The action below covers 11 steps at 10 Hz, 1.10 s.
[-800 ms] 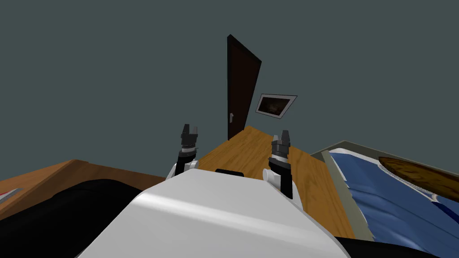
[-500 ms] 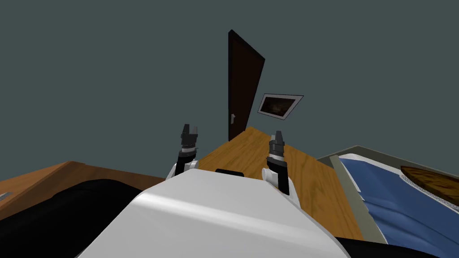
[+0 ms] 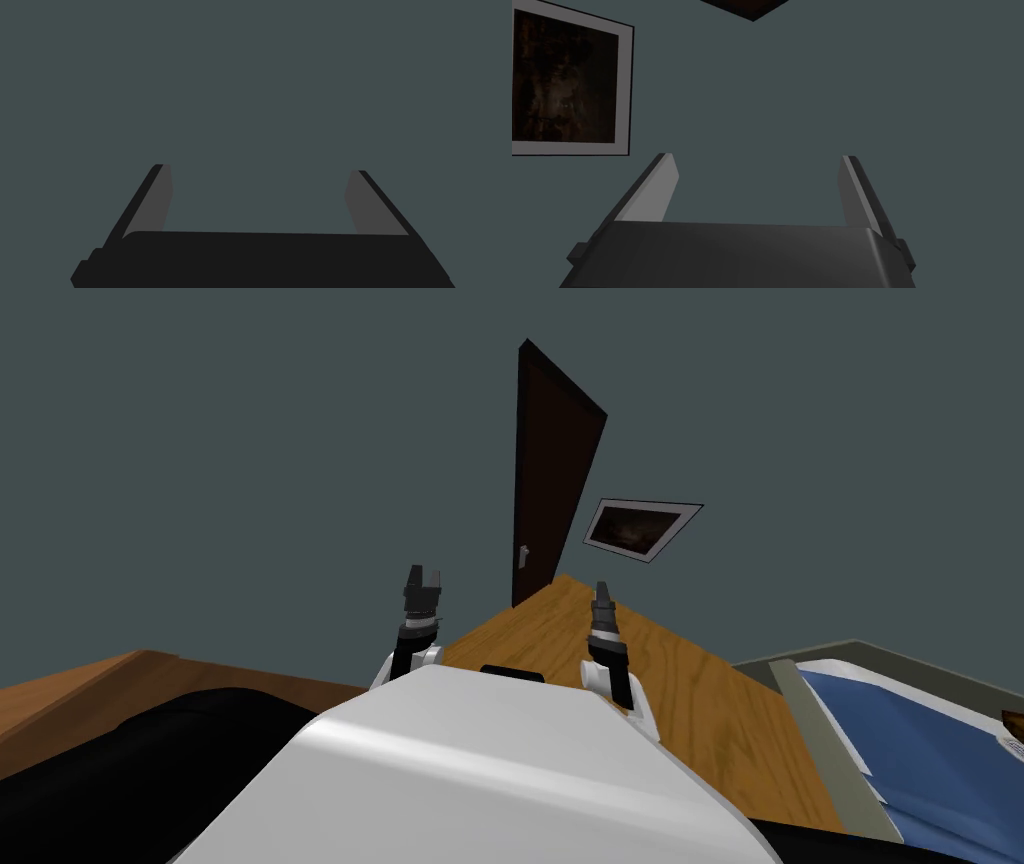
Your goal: Pull the door open
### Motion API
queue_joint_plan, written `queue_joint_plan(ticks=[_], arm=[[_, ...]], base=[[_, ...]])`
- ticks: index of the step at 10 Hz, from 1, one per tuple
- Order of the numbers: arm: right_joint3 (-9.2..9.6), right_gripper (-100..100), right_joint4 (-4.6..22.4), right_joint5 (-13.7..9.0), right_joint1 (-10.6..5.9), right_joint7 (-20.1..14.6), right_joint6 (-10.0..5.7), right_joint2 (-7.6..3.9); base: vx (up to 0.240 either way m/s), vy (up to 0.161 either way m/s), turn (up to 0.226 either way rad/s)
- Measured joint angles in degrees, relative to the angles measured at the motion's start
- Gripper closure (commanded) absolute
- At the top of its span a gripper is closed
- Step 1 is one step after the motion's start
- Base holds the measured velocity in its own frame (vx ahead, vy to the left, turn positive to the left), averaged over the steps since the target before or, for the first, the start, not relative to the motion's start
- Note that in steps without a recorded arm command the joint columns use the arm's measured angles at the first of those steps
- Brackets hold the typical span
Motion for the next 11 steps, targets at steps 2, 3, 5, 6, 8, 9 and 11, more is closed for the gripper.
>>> queue_joint_plan(ticks=[2,3,5,6,8,9,11], arm=[[0.70,-100,3.0,1.8,-1.86,2.2,0.14,-0.90],[0.94,-100,4.4,2.5,-2.64,3.1,0.17,-1.22],[1.63,-100,7.7,4.3,-4.20,5.2,-0.11,-1.97],[2.17,-100,8.8,5.4,-4.92,6.5,0.23,-2.34],[2.38,-100,11.2,6.5,-6.04,7.9,0.08,-3.28],[2.65,-100,12.8,7.4,-6.69,8.9,-0.10,-3.65],[3.17,-100,14.9,8.7,-7.93,10.5,0.04,-4.16]], base=[[0.188,-0.066,0.125],[0.138,-0.062,0.129],[0.167,-0.074,0.169],[0.158,-0.083,0.102],[0.130,-0.062,0.091],[0.120,-0.067,0.137],[0.099,-0.057,0.084]])
